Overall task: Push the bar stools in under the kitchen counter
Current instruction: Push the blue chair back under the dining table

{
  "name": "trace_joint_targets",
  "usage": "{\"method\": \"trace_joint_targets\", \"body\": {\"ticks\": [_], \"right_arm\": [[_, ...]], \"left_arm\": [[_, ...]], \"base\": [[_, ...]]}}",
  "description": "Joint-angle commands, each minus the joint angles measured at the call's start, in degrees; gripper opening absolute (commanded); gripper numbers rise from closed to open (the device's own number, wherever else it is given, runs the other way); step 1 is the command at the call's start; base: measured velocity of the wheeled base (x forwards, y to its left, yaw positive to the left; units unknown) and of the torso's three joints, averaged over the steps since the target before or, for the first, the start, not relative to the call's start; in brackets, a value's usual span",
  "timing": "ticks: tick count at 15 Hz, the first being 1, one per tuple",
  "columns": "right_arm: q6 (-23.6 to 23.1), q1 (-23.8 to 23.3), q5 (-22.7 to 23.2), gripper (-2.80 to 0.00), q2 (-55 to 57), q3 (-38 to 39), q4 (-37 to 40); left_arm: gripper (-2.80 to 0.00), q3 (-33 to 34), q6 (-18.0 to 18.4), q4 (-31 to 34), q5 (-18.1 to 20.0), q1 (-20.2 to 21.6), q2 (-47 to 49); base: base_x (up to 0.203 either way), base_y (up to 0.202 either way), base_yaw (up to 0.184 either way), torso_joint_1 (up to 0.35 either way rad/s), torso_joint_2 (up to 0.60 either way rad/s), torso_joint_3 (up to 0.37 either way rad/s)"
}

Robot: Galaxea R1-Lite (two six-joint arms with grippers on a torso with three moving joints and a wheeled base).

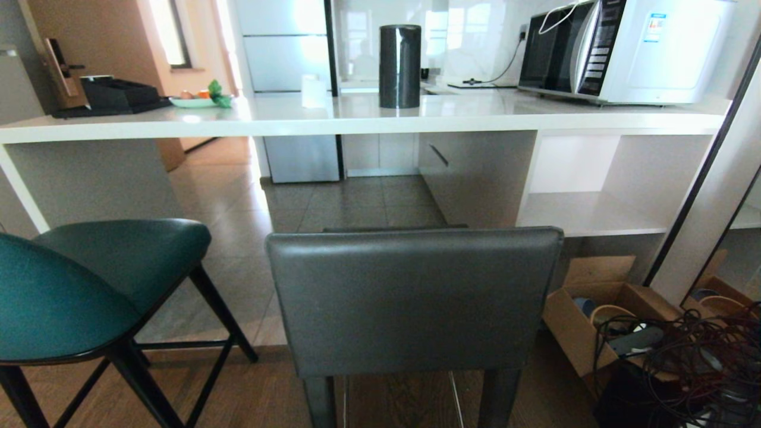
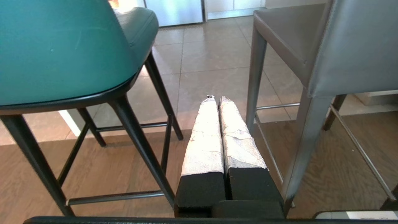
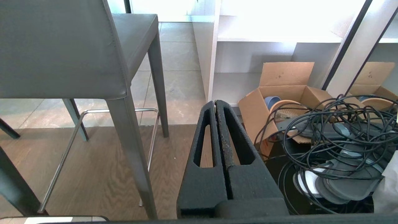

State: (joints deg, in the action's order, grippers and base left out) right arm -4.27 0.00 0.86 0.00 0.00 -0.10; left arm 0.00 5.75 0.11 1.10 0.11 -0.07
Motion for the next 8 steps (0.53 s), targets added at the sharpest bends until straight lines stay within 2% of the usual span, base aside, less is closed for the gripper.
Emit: {"method": "trace_joint_targets", "body": {"ticks": [1, 4, 8], "right_arm": [[-0.22, 0.0, 0.12, -2.8, 0.09, 0.26, 0.01], [-0.05, 0.0, 0.28, -2.8, 0.09, 0.26, 0.01], [0.05, 0.0, 0.1, -2.8, 0.09, 0.26, -0.02]], "left_arm": [[-2.8, 0.18, -0.13, -0.02, 0.15, -0.02, 0.07], [-2.8, 0.18, -0.3, -0.02, 0.4, 0.07, 0.07], [-2.8, 0.18, -0.3, -0.02, 0.4, 0.07, 0.07]], "base": [[0.0, 0.0, 0.0, 0.0, 0.0, 0.0], [0.0, 0.026, -0.005, 0.001, 0.0, 0.002], [0.0, 0.178, -0.003, 0.001, 0.0, 0.004]]}}
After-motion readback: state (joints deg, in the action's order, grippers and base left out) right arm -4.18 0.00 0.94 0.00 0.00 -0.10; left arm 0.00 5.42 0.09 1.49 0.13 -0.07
